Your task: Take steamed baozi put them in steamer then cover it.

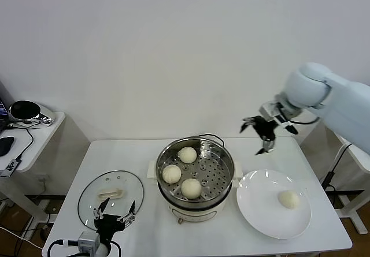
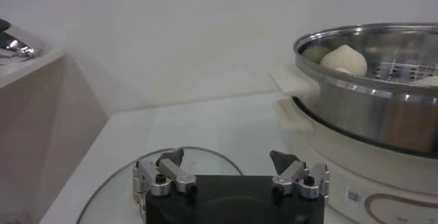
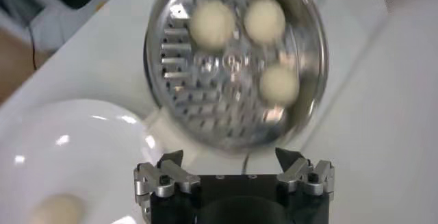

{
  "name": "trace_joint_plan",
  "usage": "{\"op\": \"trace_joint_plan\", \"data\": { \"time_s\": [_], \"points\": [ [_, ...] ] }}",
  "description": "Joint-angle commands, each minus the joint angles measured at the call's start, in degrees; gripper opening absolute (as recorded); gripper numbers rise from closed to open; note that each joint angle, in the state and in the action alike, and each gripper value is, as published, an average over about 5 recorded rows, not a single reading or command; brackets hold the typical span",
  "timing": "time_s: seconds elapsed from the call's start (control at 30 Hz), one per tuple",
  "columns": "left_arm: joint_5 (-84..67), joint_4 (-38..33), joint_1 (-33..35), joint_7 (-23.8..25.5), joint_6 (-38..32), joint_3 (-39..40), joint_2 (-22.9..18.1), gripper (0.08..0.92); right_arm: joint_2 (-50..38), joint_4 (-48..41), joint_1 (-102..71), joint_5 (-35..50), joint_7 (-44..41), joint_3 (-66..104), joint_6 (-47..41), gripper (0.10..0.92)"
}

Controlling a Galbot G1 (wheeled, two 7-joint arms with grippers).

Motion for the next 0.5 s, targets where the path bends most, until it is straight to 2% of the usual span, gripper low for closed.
{"op": "trace_joint_plan", "data": {
  "time_s": [0.03, 0.5],
  "points": [
    [-0.3, -0.5, 0.3, 0.2, 0.3, 0.0, 0.1, 0.823, -9.1, -0.2, -14.6, -6.5, -1.8, 10.8, -12.3, 0.823],
    [-0.4, 0.5, 0.2, 0.4, 0.7, 0.2, -0.2, 0.823, -8.7, -2.4, -32.2, -17.6, 1.3, 16.2, -7.5, 0.823]
  ]
}}
